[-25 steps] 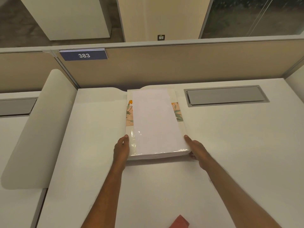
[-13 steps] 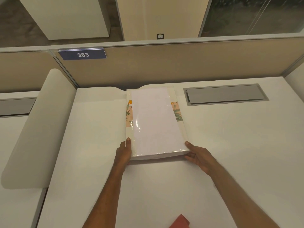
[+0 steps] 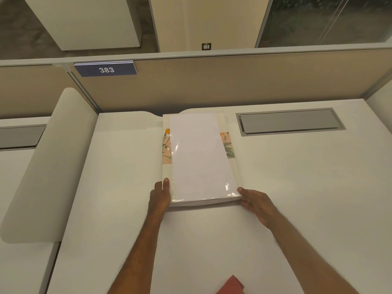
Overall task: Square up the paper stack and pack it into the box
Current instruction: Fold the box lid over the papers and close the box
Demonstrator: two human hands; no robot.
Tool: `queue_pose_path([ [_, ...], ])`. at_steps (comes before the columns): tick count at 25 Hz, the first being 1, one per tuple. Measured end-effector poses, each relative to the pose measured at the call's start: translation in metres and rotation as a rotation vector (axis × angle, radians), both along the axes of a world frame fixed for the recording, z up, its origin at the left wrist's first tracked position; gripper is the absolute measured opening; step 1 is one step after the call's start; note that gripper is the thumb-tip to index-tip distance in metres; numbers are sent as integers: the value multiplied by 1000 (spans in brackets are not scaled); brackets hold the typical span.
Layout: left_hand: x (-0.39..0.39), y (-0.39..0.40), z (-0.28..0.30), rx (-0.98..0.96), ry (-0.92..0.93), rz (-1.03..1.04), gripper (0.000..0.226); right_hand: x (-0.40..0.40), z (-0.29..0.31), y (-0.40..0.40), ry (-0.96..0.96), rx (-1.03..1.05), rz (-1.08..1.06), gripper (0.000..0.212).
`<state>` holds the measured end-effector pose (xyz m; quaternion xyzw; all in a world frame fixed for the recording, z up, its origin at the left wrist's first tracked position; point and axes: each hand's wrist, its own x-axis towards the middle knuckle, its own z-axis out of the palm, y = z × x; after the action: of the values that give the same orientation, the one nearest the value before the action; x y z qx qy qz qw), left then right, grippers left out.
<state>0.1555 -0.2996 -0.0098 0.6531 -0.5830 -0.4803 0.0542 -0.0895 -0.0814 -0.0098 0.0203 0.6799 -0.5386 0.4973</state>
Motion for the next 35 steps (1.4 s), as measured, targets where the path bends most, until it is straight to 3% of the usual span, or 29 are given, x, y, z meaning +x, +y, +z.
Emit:
queue_pose_path([
  [6, -2, 1, -5, -95, -151, -39, 58, 10, -6, -6, 243, 127, 10, 26],
  [12, -5, -1, 0, -126, -75, 107, 49, 15, -3, -6, 380, 231, 103, 27],
  [15, -8, 1, 6, -251, 8, 23, 51, 16, 4, -13, 540, 320, 243, 26],
  [20, -21, -21, 19, -421, -137, -357, 55, -5, 25, -49, 849, 254, 617, 80],
  [23, -30, -35, 25, -425, -239, -490, 53, -6, 34, -74, 932, 338, 812, 82],
  [30, -34, -36, 22, -462, -365, -544, 55, -1, 29, -82, 1063, 447, 819, 74],
  [35, -39, -27, 29, -654, -430, -589, 63, 3, 29, -78, 1185, 377, 684, 67],
])
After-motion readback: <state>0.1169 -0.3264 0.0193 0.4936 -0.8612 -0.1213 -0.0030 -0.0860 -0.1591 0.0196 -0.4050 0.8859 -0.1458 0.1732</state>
